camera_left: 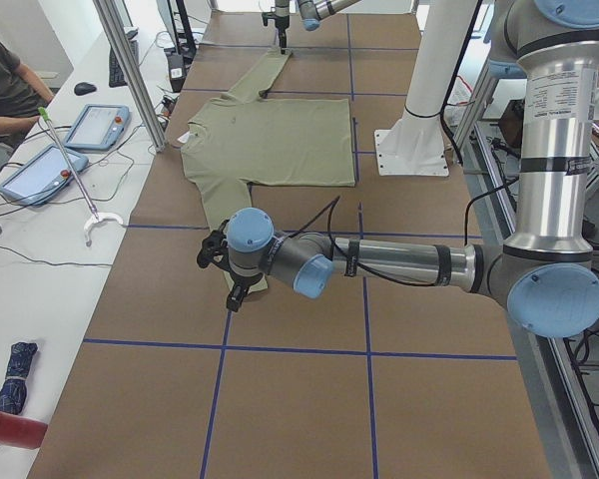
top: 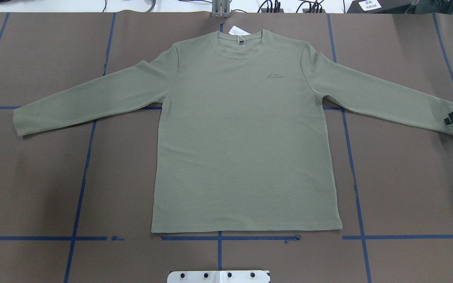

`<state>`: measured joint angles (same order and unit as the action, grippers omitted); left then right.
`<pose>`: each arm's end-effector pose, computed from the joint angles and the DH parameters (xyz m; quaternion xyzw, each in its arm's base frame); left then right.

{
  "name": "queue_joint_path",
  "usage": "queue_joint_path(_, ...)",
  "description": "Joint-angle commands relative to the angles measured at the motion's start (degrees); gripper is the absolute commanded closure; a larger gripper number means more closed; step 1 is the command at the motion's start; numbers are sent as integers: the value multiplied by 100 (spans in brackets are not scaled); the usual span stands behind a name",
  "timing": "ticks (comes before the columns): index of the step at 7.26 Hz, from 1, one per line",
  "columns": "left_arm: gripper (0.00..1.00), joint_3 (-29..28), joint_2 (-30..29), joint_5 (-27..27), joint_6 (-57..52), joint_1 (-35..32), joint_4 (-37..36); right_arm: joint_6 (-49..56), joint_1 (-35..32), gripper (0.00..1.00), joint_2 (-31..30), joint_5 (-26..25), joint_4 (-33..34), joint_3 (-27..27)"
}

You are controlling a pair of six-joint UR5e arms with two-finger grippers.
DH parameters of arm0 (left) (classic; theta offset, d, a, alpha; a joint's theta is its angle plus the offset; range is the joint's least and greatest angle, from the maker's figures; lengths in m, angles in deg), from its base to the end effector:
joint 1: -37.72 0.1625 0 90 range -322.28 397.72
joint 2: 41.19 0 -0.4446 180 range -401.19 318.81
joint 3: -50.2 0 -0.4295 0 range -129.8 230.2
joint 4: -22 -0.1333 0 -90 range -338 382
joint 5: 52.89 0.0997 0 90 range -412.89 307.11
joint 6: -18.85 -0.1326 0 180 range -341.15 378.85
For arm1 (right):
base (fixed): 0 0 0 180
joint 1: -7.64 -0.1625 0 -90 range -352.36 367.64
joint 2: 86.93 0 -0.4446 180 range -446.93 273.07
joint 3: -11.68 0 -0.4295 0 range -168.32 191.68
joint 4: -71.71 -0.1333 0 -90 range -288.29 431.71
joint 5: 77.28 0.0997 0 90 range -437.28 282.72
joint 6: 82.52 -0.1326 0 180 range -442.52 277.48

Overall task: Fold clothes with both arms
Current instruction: 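Lower the right gripper onto the sleeve cuff farthest from the left arm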

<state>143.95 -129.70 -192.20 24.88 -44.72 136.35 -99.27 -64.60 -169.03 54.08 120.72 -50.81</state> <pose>0.0393 -0.5450 0.6226 0.1597 0.4279 0.1078 0.8831 -0.1379 -0.5804 0.8034 0.0628 -0.3829 -0.0736 0.9187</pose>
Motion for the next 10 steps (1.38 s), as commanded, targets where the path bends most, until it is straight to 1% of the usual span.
queue_joint_path(1,0,-6,0,-140,3,0,-10,-3,-9,17,-26,-5,29,0)
queue_joint_path(2,0,-15,0,-280,3,0,-19,-3,-27,17,-26,-5,38,0)
queue_joint_path(4,0,-15,0,-282,3,0,-19,-3,-62,18,-17,21,56,-26)
queue_joint_path(5,0,-15,0,-282,3,0,-19,-3,-62,23,-17,21,56,-26)
queue_joint_path(6,0,-15,0,-282,3,0,-19,-3,-62,34,-8,-5,56,-18)
queue_joint_path(7,0,-15,0,-282,3,0,-19,-3,-62,39,-17,-5,56,-9)
queue_joint_path(8,0,-15,0,-282,3,0,-19,-3,-62,52,-17,-5,56,-9)
queue_joint_path(9,0,-6,0,-282,3,0,-19,-47,-62,77,-17,-5,65,-9)
queue_joint_path(10,0,3,0,-282,3,0,-19,-265,-88,99,9,30,169,-52)
